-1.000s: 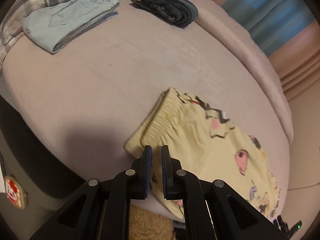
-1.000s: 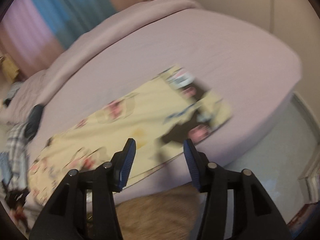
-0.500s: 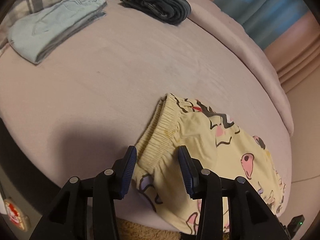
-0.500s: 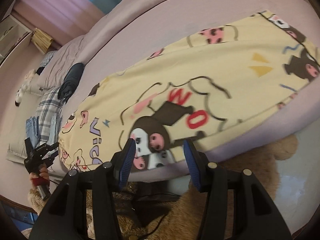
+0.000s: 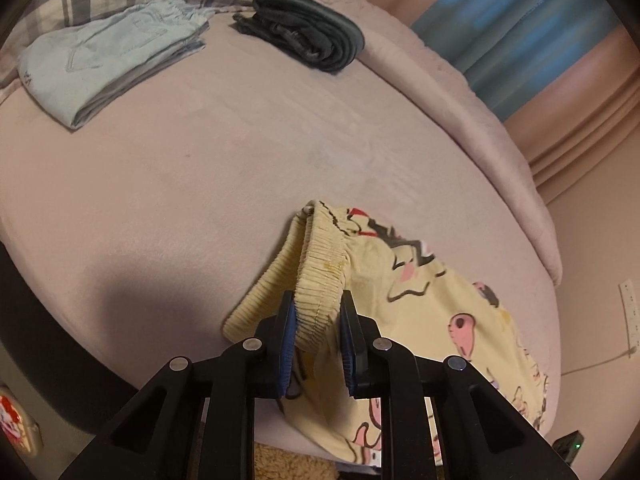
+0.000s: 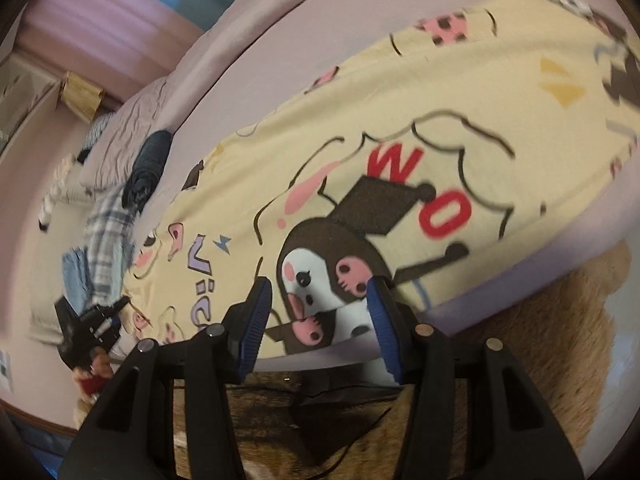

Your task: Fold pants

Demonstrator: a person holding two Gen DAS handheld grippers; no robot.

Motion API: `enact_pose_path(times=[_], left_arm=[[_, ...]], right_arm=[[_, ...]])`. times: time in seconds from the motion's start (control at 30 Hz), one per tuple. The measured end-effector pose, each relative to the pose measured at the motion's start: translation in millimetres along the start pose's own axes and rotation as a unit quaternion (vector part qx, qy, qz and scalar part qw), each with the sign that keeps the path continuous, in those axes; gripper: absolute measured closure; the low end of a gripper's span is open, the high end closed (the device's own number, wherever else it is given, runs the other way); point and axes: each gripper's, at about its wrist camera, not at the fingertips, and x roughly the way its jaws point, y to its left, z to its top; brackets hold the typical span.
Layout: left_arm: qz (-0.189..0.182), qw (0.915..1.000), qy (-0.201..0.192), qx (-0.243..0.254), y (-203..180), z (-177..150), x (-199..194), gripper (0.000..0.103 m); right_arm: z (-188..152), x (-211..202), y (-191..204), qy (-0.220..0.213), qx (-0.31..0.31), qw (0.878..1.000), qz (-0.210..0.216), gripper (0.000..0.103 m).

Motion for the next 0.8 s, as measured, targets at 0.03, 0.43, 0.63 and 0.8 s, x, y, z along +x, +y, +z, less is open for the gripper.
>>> enact_pose_path(times=[0.03,0.43,0.63,0.8], left_arm=[[-0.001,1.0000,-0.001,0.000,-2,2,-1,0.084],[0.001,0.9999,-0.013,0.010,-12,3,-11,0.084],[-0.008,0.9997,-0.021,0.013,-10,5,-28,0.084],[0.002,0.9994,-0.024,0.027,-15,3,-28,0.084]], right_arm=[[-3,0,0,-0.003,0.002,1.000,0.002,0.055],[10,3,2,-0.062,-0.016,0.997,-0.039,0.100],[-5,-27,15,-0.097,-0.044,0.994,0.015,0.101],[-8,-28,11,-0.060,-0.049,0.997,-0.018,0.094]])
